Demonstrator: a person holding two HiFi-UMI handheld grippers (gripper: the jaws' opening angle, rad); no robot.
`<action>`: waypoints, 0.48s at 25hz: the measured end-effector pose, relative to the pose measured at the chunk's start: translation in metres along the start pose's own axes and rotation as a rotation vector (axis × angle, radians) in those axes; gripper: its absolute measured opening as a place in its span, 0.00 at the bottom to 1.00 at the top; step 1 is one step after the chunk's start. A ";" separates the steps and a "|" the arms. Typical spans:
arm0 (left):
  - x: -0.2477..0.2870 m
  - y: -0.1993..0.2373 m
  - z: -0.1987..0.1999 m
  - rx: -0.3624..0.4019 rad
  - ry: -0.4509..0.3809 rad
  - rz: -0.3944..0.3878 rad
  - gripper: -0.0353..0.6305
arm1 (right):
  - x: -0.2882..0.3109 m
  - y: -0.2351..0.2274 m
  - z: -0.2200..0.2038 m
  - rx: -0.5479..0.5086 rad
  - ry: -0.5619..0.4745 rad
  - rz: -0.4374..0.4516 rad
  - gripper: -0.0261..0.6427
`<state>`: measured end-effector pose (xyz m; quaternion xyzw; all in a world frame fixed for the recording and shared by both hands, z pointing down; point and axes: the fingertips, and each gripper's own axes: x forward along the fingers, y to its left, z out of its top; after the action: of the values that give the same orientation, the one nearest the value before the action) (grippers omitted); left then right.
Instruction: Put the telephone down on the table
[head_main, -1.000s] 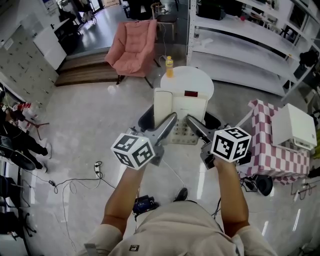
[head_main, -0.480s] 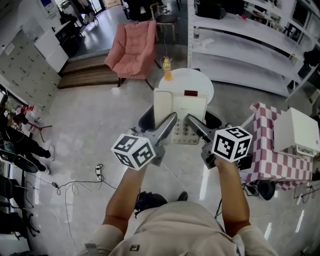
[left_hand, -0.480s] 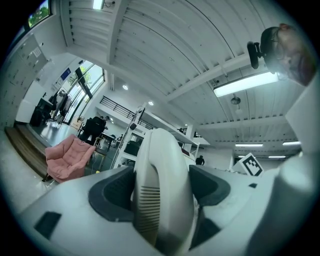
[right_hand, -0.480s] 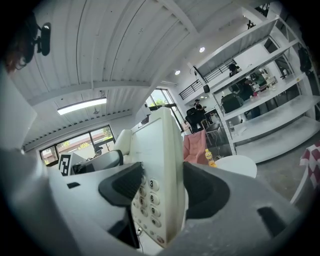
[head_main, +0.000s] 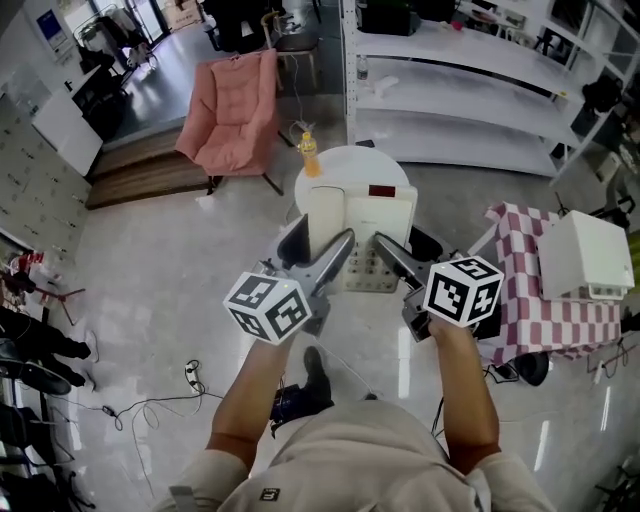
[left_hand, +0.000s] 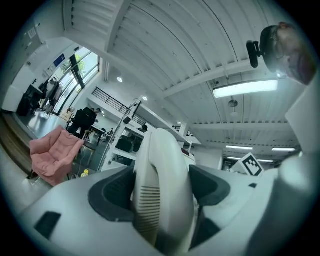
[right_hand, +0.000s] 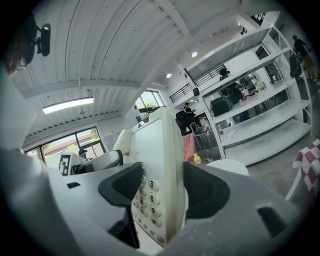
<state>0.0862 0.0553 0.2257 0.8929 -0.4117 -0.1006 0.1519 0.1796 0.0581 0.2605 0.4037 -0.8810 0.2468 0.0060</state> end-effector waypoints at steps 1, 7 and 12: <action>0.006 0.008 0.002 -0.004 0.005 -0.016 0.57 | 0.008 -0.003 0.003 0.002 -0.002 -0.015 0.41; 0.037 0.053 0.018 -0.027 0.032 -0.083 0.57 | 0.051 -0.017 0.022 0.017 -0.016 -0.083 0.41; 0.058 0.080 0.021 -0.041 0.056 -0.128 0.56 | 0.077 -0.029 0.029 0.033 -0.024 -0.130 0.41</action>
<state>0.0611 -0.0421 0.2312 0.9166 -0.3473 -0.0937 0.1748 0.1541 -0.0253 0.2638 0.4629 -0.8487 0.2557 0.0049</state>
